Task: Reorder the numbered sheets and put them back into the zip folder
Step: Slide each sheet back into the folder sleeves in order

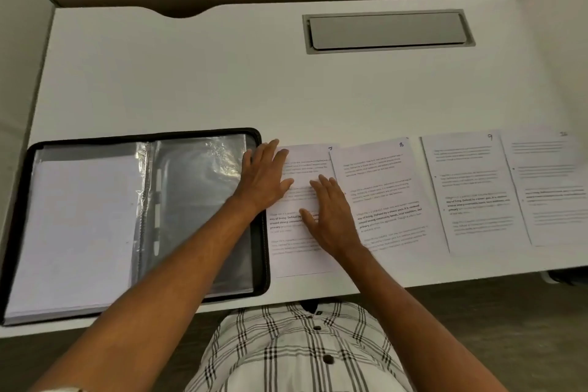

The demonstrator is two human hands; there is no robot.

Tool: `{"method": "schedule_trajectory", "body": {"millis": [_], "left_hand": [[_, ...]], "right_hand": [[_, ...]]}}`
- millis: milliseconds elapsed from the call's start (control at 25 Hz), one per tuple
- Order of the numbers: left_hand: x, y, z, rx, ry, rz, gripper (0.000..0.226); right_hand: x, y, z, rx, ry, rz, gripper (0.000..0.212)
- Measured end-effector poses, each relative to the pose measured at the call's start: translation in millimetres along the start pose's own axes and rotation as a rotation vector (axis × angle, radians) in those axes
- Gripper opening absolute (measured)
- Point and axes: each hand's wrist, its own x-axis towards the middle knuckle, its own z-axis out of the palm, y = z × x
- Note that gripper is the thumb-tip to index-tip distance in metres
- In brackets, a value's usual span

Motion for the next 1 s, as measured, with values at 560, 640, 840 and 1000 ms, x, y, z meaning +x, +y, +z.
{"method": "schedule_trajectory", "body": {"millis": [560,640,840,1000], "left_hand": [[66,26,-10,-0.047,-0.095,-0.149,0.043],[69,29,-9,-0.174,-0.060,-0.205,0.019],[69,31,-20,-0.448,0.000,-0.217,0.010],[62,35,-35,-0.526,0.049,-0.140,0.007]], "right_hand": [[-5,61,-18,-0.215,-0.034,0.020,0.109],[-7,65,-19,-0.165,-0.014,0.031,0.113],[-7,65,-30,0.133,0.141,0.115,0.103],[4,53,-55,0.359,0.233,0.184,0.061]]}}
